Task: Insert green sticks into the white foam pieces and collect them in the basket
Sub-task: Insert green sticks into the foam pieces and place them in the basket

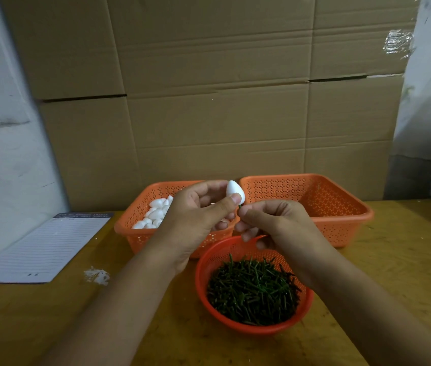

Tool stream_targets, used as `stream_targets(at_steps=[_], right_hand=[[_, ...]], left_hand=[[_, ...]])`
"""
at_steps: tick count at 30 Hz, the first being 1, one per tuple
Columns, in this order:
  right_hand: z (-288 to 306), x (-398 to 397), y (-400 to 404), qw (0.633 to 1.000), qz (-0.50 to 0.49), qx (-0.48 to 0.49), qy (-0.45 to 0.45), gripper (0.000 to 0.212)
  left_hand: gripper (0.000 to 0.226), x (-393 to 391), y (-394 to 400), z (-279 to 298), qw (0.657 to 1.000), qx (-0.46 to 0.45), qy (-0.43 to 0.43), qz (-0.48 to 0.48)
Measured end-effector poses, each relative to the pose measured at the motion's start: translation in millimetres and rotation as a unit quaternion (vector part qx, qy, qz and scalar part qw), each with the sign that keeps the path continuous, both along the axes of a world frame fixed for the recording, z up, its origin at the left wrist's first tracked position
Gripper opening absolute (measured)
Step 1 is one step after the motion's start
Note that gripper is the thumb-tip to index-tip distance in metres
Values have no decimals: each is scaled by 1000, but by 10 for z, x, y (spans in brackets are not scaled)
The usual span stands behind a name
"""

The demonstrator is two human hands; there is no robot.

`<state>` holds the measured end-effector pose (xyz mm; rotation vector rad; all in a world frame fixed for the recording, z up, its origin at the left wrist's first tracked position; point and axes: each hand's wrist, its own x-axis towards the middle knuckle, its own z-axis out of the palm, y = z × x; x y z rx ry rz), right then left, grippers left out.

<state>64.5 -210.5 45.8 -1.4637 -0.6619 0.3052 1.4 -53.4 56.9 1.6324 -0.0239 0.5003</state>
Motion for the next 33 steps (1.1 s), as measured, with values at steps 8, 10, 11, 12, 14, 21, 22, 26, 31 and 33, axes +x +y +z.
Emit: stream_targets(at_steps=[8, 10, 11, 12, 14, 21, 22, 26, 31, 33], right_hand=[[10, -19, 1, 1000, -7, 11, -3, 13], [7, -27, 8, 1000, -11, 14, -6, 13], [7, -31, 13, 1000, -12, 15, -9, 12], [7, -34, 16, 1000, -15, 16, -10, 12], [11, -37, 24, 999, -26, 23, -11, 10], [12, -38, 38, 997, -71, 31, -17, 6], [7, -38, 38, 997, -73, 28, -18, 7], [-1, -51, 47, 997, -71, 16, -23, 8], [2, -65, 46, 998, -54, 11, -34, 10], [11, -65, 34, 998, -47, 15, -28, 10]], left_hand=[[22, -9, -10, 3, 1000, 12, 0, 2], [23, -5, -12, 5, 1000, 9, -1, 2], [23, -4, -11, 6, 1000, 7, -2, 1], [25, -3, -11, 8, 1000, 5, -2, 0], [31, -6, -15, 11, 1000, -4, -1, -2], [42, 5, -57, -15, 1000, -2, -14, 19], [39, 9, -59, -22, 1000, 2, -17, 21], [22, 25, -42, -37, 999, 5, -23, 29], [23, 13, -20, -28, 1000, 3, -12, 23], [25, 9, -18, -20, 1000, -4, -6, 10]])
